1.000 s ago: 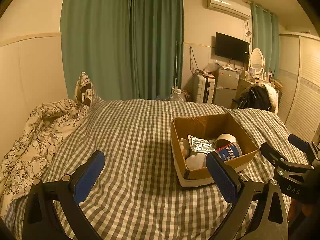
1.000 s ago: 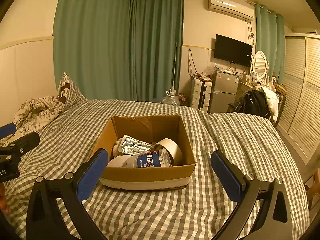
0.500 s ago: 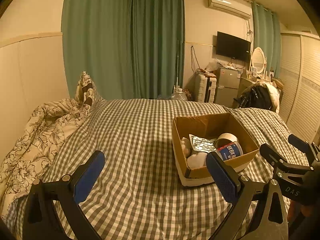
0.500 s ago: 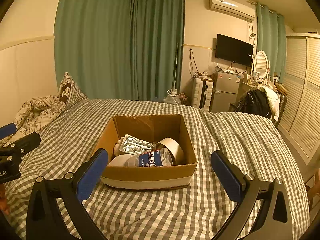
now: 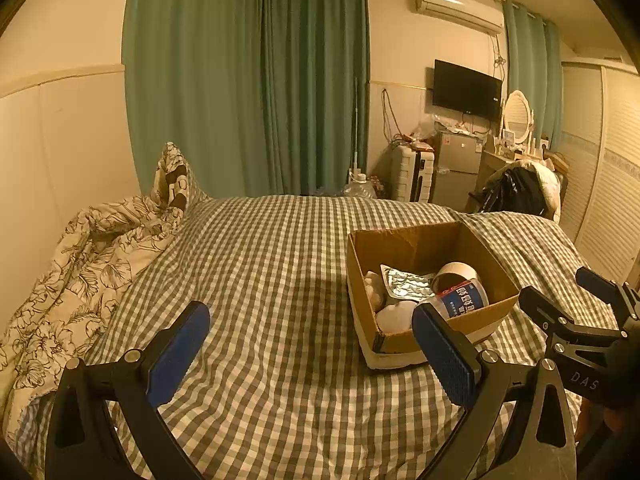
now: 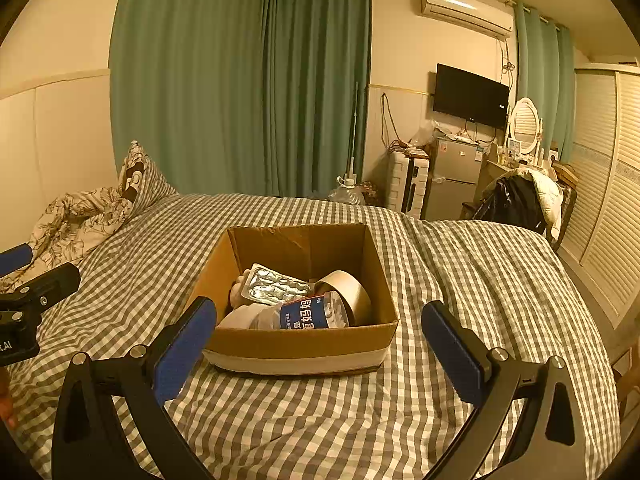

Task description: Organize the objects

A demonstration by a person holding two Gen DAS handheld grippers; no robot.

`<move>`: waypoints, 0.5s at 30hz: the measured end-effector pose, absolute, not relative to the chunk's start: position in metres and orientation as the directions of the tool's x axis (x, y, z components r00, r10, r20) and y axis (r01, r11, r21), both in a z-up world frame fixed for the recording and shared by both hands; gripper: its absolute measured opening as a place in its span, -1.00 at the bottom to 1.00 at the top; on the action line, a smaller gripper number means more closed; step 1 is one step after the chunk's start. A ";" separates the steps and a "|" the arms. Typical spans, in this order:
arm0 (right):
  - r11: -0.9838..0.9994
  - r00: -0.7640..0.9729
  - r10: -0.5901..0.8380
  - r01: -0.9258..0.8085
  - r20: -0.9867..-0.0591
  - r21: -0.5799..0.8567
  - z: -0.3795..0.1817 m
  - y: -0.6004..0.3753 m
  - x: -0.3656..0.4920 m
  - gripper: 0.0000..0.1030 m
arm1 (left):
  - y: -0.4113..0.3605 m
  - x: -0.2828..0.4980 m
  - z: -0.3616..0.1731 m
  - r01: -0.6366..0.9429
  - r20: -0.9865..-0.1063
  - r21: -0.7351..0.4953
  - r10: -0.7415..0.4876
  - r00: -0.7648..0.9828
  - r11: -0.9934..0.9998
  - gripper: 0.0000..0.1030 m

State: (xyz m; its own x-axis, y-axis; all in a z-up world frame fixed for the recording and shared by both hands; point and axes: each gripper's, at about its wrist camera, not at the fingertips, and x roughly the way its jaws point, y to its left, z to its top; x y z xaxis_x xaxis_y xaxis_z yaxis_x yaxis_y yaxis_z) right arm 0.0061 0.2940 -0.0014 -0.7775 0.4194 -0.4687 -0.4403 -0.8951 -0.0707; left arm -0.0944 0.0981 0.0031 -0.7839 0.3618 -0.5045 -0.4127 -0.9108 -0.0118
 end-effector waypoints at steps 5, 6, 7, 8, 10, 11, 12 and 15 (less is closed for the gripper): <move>-0.895 -0.776 0.421 -0.439 -0.470 -0.076 -0.001 0.294 0.005 0.99 | 0.096 -0.095 0.002 -0.397 -0.509 -0.008 0.345 -0.789 -0.918 1.00; -0.895 -0.776 0.421 -0.439 -0.471 -0.076 -0.002 0.294 0.005 0.99 | 0.096 -0.096 0.002 -0.394 -0.509 -0.008 0.343 -0.789 -0.919 1.00; -0.895 -0.775 0.421 -0.440 -0.471 -0.076 -0.003 0.293 0.005 0.99 | 0.095 -0.096 0.002 -0.394 -0.508 -0.008 0.343 -0.790 -0.919 1.00; -0.895 -0.774 0.421 -0.439 -0.472 -0.077 -0.003 0.293 0.006 0.99 | 0.095 -0.096 0.002 -0.392 -0.508 -0.009 0.342 -0.791 -0.920 1.00; -0.895 -0.773 0.421 -0.439 -0.474 -0.079 -0.004 0.293 0.005 0.99 | 0.093 -0.097 0.002 -0.387 -0.505 -0.011 0.339 -0.794 -0.922 1.00; -0.895 -0.773 0.421 -0.439 -0.475 -0.079 -0.004 0.293 0.005 0.99 | 0.093 -0.097 0.002 -0.384 -0.505 -0.012 0.337 -0.795 -0.923 1.00; -0.895 -0.772 0.421 -0.439 -0.475 -0.080 -0.004 0.293 0.005 0.99 | 0.092 -0.097 0.002 -0.383 -0.505 -0.013 0.336 -0.795 -0.924 1.00; -0.895 -0.771 0.421 -0.438 -0.478 -0.082 -0.005 0.292 0.004 0.99 | 0.091 -0.097 0.002 -0.383 -0.505 -0.010 0.335 -0.795 -0.924 1.00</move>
State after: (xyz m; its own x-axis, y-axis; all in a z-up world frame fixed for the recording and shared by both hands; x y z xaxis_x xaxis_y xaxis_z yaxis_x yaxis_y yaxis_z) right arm 0.0043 0.2924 -0.0045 -0.7709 0.4212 -0.4778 -0.4380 -0.8952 -0.0825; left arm -0.0973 0.0913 0.0024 -0.7953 0.3348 -0.5054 -0.3828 -0.9238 -0.0097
